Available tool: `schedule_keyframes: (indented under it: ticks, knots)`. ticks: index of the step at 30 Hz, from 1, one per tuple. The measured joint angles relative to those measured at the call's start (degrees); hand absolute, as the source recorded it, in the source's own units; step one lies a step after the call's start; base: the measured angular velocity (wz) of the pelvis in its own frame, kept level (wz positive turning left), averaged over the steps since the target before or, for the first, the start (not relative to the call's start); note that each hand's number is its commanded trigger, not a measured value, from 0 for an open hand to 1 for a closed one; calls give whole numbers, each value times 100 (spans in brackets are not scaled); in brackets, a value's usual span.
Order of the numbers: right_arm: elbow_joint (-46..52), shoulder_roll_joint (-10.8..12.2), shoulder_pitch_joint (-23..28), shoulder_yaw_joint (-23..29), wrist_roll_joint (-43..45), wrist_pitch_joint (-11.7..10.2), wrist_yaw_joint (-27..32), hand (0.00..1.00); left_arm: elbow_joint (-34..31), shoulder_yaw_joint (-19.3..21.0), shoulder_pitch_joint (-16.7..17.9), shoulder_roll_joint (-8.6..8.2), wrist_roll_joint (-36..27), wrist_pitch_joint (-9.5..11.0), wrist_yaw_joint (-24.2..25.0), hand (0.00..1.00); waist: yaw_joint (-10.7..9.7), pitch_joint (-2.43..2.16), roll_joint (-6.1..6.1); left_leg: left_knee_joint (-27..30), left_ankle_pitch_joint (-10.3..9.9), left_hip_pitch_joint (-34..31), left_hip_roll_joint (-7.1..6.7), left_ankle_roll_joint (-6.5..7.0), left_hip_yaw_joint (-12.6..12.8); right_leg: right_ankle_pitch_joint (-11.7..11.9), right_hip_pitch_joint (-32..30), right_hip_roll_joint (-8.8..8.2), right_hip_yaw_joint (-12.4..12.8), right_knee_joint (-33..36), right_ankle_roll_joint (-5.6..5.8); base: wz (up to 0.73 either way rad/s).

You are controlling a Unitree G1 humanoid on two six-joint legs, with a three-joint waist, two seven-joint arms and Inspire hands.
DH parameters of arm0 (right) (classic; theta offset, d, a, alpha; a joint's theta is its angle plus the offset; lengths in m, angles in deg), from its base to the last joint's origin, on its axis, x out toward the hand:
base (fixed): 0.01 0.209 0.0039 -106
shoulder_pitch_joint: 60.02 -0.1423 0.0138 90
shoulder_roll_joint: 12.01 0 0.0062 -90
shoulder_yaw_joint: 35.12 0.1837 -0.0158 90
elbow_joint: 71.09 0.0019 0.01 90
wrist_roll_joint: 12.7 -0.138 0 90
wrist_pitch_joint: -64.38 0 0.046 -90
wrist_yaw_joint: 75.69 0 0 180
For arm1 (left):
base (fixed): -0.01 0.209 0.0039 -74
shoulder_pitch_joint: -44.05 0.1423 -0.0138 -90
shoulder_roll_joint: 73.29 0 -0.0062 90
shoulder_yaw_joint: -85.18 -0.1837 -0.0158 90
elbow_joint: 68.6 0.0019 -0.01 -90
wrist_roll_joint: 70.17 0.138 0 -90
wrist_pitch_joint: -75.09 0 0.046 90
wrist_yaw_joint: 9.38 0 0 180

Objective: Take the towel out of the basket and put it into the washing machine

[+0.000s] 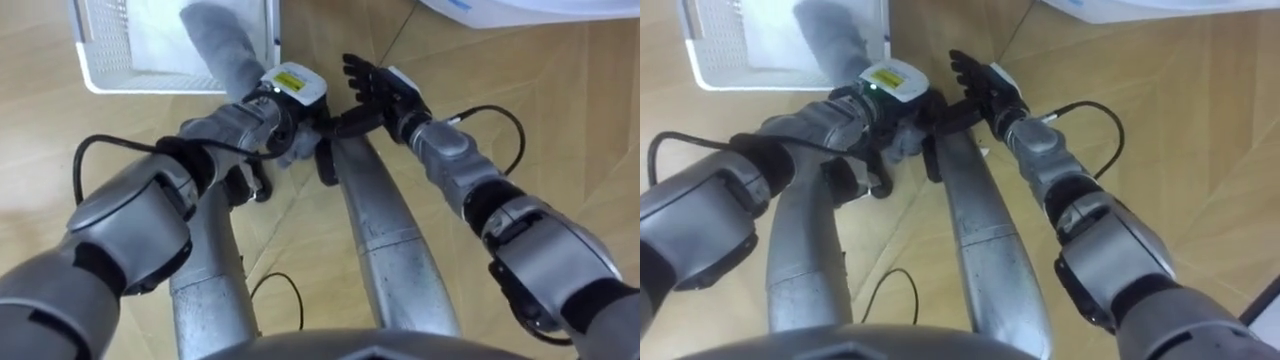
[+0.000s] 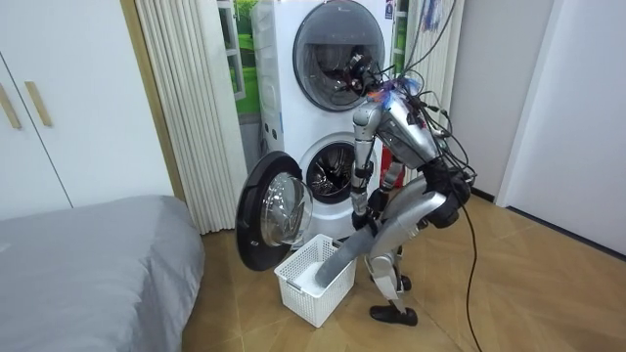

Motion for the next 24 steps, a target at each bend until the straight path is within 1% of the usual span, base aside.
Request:
schedule_keyframes:
  ticks: [3,5,8,10,11,12,13,14,15,16,18,19,20,21,22,23,24]
  knots:
    - [-54,-18,167,3,78,0,-11,0,-9,-51,201,-17,-18,1,115,100,-5,-6,-7,-134,-1,360,-3,-1,2,-7,371,4,-1,-145,11,0]
    - [-53,-65,246,16,67,0,-37,0,-21,-45,325,-35,-64,12,151,100,1,-20,-10,-214,-1,566,-4,-2,-3,-9,596,1,-15,-233,19,0]
    - [-117,-124,440,18,64,3,-49,0,-23,-56,576,-100,-85,33,207,100,-1,-27,-21,-403,4,954,-44,-3,20,-13,966,-17,4,-396,36,0]
    - [-240,-135,480,25,68,4,-56,0,-23,1,686,-146,-67,124,224,100,26,-33,-14,-524,11,1182,-65,-9,28,-13,1186,-23,-6,-510,50,0]
    - [-336,-142,534,66,69,4,-62,0,-23,128,739,-144,-76,218,209,100,31,-35,-13,-609,24,1319,-79,-10,28,-12,1333,-35,-12,-583,54,5]
    - [-462,-142,574,145,49,8,-92,0,-54,165,756,-98,-75,299,190,100,37,-37,-16,-691,35,1458,-93,-8,35,-12,1466,-51,0,-650,56,0]
    - [-508,-159,631,289,48,9,-103,0,-121,252,763,-27,-67,399,167,100,111,-37,-15,-767,41,1611,-97,-13,53,-11,1607,-59,-5,-718,57,-5]
    - [-558,-173,635,363,52,9,-106,0,-134,362,765,0,-64,463,143,100,143,-37,-15,-793,40,1680,-94,-15,68,-11,1670,-59,-8,-746,57,-9]
    - [-669,-208,631,500,42,7,-111,0,-149,576,769,86,-63,557,16,100,168,-37,-13,-873,41,1822,-104,-15,89,-10,1799,-80,-41,-803,57,-6]
    - [-683,-238,635,544,45,8,-111,0,-178,685,781,136,-62,596,-71,100,184,-37,-13,-900,41,1885,-103,-15,96,-10,1855,-97,-72,-831,57,-4]
    - [-682,-419,638,758,89,5,-115,0,-420,1086,812,405,36,731,-462,100,279,-34,-8,-985,45,2054,-104,-22,99,-2,2031,-123,-106,-923,43,0]
    - [-684,-477,642,810,115,5,-103,0,-495,1178,810,463,70,742,-581,100,313,-34,-4,-1000,46,2086,-104,-23,100,-2,2064,-121,-103,-941,44,0]
    - [-718,-584,643,875,110,5,-107,0,-587,1371,811,568,68,772,-805,100,362,-27,7,-1031,47,2149,-106,-25,98,-1,2134,-123,-118,-982,45,0]
    - [-742,-677,676,905,112,9,-100,0,-622,1514,816,601,65,787,-1040,100,432,-28,8,-1055,48,2231,-104,-27,87,-2,2225,-121,-150,-1022,45,0]
    - [-742,-725,704,903,110,10,-99,0,-651,1537,816,630,52,787,-1170,100,459,-31,14,-1067,48,2267,-102,-28,75,-2,2273,-122,-166,-1048,44,6]
    - [-730,-769,741,901,117,14,-87,0,-695,1571,816,701,14,790,-1387,100,480,-23,43,-1104,51,2328,-99,-34,28,-2,2382,-120,-210,-1126,43,9]
    - [-702,-773,775,903,156,14,-51,0,-700,1680,819,717,-4,791,-1561,100,502,-24,44,-1163,54,2398,-101,-39,20,1,2464,-132,-262,-1194,40,10]
